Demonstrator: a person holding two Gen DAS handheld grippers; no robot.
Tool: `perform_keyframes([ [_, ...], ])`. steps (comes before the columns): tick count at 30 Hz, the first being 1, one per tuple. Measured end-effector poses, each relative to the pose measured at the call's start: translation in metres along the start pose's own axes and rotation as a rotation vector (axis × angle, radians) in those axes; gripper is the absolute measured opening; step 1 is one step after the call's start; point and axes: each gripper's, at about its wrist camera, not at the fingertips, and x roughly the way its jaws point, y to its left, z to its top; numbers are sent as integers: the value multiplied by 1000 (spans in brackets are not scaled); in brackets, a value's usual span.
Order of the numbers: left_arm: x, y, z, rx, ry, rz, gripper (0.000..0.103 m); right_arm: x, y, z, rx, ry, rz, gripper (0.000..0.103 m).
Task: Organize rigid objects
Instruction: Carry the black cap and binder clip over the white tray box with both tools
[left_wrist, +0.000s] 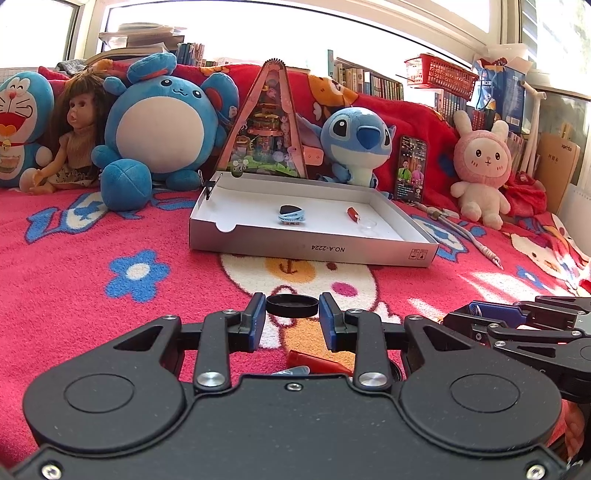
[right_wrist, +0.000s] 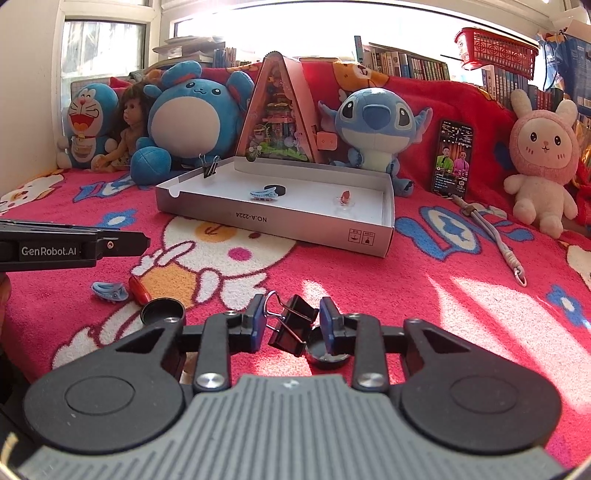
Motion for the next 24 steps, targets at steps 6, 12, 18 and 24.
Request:
perform_keyframes([
  [6,1,-3,6,9,-14,-7,30,1,-1,6,-2,-16,-1,35],
  [12,7,-5,19,14,-31,-27,30,5,0,13,-4,-28,4,35],
  [18,19,-8,41,10,-59,-44,30,13,-6,31,16,-53,2,35],
  [24,37,-11,69,7,-86,-59,30,27,-14,53,25,-81,-14,35],
])
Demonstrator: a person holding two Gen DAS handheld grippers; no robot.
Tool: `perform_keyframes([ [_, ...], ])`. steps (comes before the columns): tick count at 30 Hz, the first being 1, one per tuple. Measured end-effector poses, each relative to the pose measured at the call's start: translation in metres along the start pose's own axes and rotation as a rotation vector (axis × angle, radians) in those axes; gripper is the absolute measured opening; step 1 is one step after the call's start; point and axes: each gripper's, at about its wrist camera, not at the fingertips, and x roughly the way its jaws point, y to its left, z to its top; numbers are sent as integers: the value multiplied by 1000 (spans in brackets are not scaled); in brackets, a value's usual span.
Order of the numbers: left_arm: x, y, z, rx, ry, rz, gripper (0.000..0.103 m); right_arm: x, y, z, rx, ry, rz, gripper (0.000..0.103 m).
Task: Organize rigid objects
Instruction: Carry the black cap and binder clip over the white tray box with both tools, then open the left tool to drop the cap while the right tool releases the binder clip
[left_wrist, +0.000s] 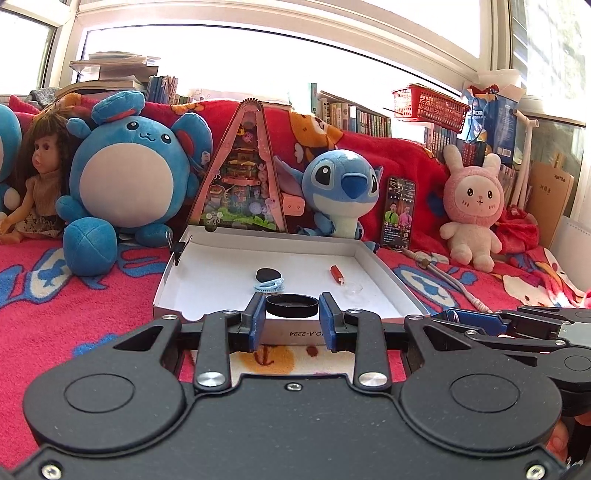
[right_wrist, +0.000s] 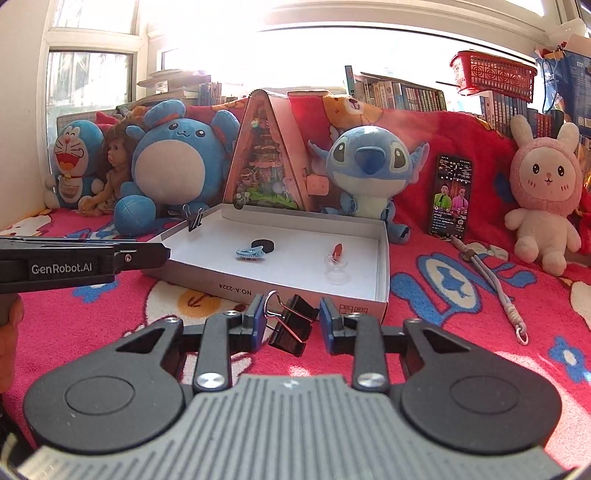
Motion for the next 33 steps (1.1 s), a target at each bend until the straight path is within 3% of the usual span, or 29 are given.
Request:
perform_keyframes([
  [3,14,0,11,-3,-6,-10,30,10,-7,11,26,-2,-4,35],
  [14,88,2,32,-40,106,-31,30,59,-34,44,88,47,-20,35],
  [25,146,10,21,-72,218,36,30,119,-51,45,186,158,-31,35],
  [33,165,13,20,-84,272,29,30,145,-60,44,284,233,-13,35],
])
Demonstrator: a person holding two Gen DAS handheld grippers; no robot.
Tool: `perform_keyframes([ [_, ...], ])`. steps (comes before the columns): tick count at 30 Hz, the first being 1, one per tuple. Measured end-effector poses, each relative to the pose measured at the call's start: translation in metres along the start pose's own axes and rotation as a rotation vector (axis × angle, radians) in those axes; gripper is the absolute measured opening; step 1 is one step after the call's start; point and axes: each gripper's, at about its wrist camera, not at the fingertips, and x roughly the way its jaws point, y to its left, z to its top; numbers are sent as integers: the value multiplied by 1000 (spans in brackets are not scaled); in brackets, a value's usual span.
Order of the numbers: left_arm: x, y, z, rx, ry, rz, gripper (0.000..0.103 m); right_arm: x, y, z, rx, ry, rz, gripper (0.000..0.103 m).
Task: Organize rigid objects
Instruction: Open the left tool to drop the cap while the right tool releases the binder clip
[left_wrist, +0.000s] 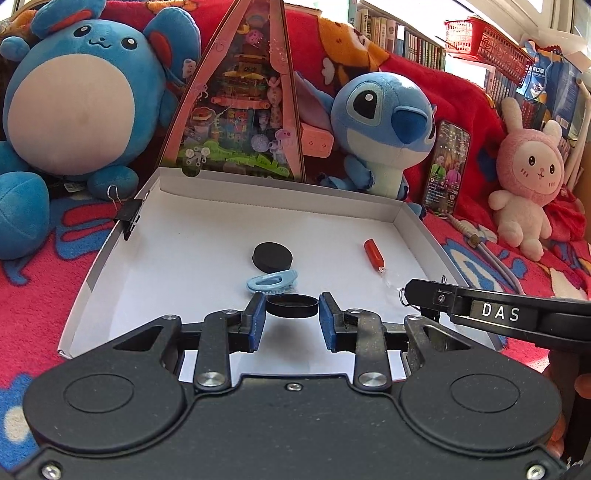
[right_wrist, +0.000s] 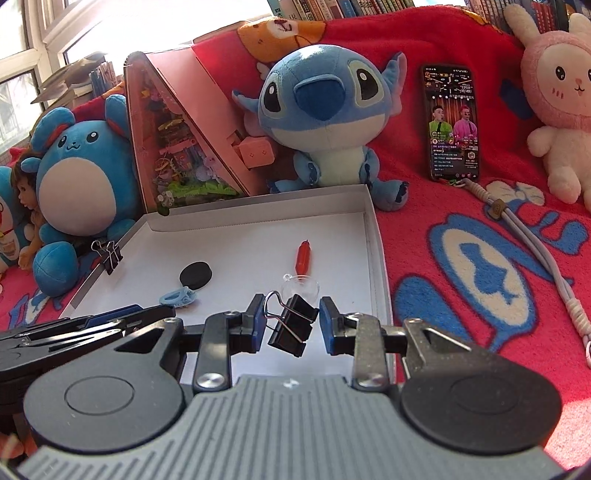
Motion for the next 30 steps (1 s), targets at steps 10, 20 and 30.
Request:
perform_keyframes([
  [10,21,3,7,-11,42,7,30,19,-2,11,32,67,-7,35],
  [20,25,-1,7,13,28,22,30,29,-1,13,30,76,-32,35],
  [30,23,-2,7,20,25,20,30,30,-1,13,23,65,-40,36],
])
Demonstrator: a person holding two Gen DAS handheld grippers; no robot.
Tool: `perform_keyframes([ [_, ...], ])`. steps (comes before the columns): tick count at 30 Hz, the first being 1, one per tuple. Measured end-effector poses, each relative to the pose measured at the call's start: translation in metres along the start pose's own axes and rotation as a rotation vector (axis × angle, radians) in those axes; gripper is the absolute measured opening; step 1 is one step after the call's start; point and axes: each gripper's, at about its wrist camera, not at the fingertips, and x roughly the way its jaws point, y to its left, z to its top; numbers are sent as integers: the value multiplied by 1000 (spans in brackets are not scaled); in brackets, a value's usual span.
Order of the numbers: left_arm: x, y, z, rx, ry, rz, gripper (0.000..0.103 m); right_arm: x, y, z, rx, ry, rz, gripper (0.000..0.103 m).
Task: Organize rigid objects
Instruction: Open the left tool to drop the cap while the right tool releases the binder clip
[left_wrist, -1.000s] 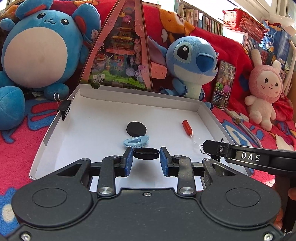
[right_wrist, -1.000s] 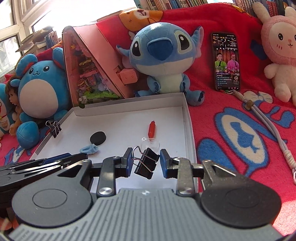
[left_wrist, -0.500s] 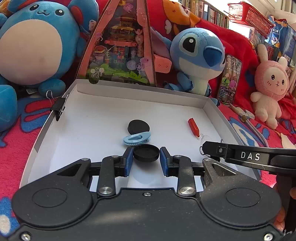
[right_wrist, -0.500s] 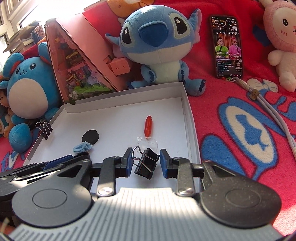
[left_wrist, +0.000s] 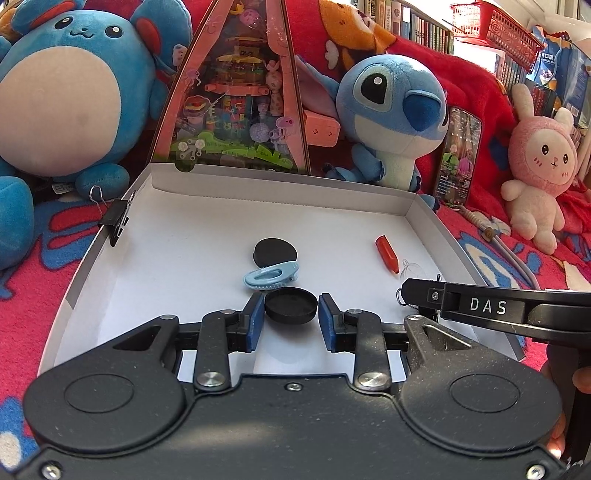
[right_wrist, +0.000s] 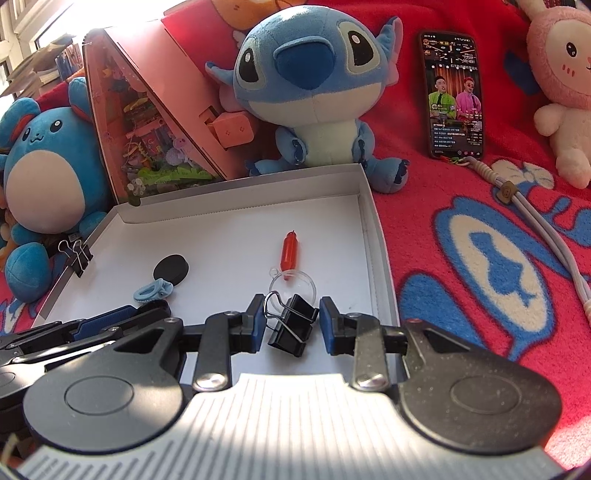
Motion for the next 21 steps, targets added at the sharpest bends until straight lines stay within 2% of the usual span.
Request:
perform_keyframes([
  [2,-3,0,0,3,-4,-7,30,-1,-1,0,7,-5,10,37],
  [8,-19,-3,-2,28,-26,-9,42,-10,0,-3,-8,-26,32,41],
  [10,-26,-3,-3,24,-26,-21,46,-17,1,-4,-17,-40,40,55],
  [14,-45,-1,-6,31,-41,-36,57,-33,3,-10,-58,-69,56,58],
  [16,-57,1,-10,29,-59,-50,63,-43,3,-15,-74,-85,69,66],
  [18,-70,3,-14,28,-75,-70,73,-54,2,-19,-90,-101,84,70],
  [21,-88,4,-20,47,-92,-77,76,-70,2,-27,-113,-129,100,76],
])
